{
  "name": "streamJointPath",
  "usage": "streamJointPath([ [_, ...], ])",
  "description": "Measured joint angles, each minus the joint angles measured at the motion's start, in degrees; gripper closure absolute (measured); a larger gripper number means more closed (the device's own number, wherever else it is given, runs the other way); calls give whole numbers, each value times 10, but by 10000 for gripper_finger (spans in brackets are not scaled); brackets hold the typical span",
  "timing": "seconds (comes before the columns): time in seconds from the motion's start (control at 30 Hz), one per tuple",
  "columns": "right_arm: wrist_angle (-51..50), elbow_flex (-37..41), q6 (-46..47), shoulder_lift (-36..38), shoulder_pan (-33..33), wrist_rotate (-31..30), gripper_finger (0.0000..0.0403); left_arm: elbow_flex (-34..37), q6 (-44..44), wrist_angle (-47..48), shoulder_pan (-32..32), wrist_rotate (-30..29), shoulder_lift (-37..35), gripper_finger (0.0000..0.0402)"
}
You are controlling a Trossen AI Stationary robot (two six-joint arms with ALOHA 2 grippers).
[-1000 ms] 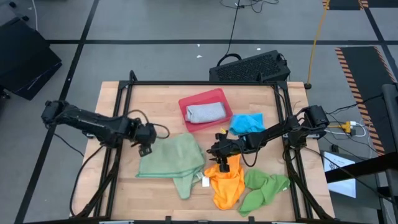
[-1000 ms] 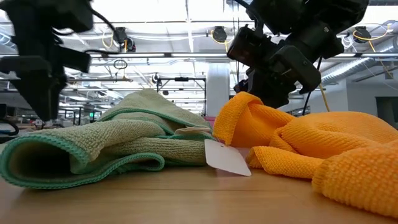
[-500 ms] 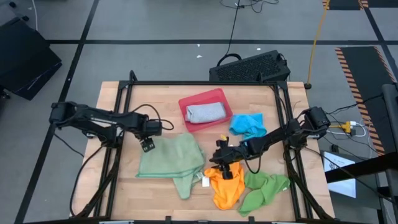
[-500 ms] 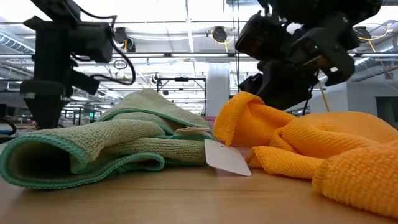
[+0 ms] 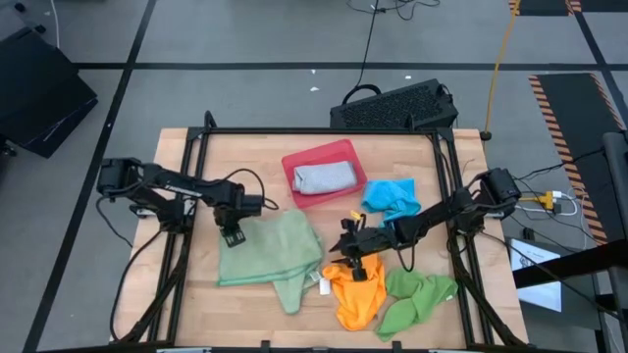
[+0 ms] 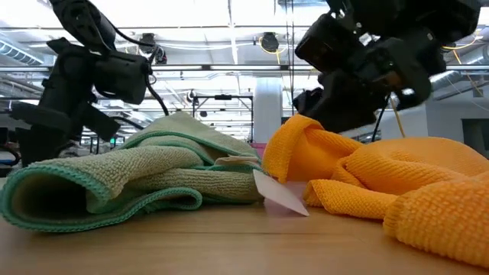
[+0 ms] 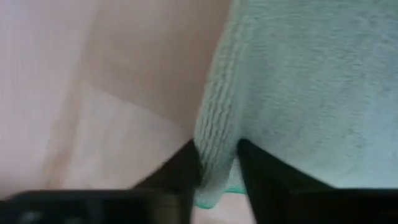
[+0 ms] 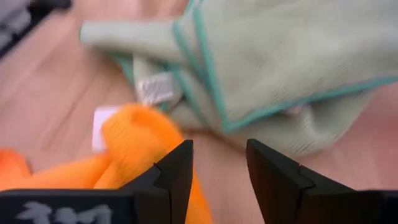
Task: Fold microfiber towels
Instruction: Fold the light green microfiber cloth
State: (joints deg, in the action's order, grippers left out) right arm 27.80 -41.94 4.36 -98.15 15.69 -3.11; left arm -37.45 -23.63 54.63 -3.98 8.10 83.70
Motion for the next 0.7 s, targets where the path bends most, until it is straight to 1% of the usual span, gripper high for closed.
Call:
streamJointPath([
  [0.07,44,9,9,0,-5,-1,259,-9,-14,20,14,2,-7,356],
  [0.1,64,10,14,0,-8,-1,259,-18,-23,29,22,4,-11,378],
  [0.13,80,10,22,0,-10,-3,259,-25,-34,37,30,4,-16,388],
  [0.27,127,9,40,0,-5,-49,259,-56,-68,59,69,-1,-36,382],
  [0.43,128,-25,47,-3,29,-106,259,-93,-100,65,121,-29,-57,395],
  [0.57,128,-58,38,-17,57,-163,259,-120,-132,73,166,-51,-62,389],
  [0.7,125,-88,48,-31,59,-184,253,-150,-158,85,216,-79,-62,393],
])
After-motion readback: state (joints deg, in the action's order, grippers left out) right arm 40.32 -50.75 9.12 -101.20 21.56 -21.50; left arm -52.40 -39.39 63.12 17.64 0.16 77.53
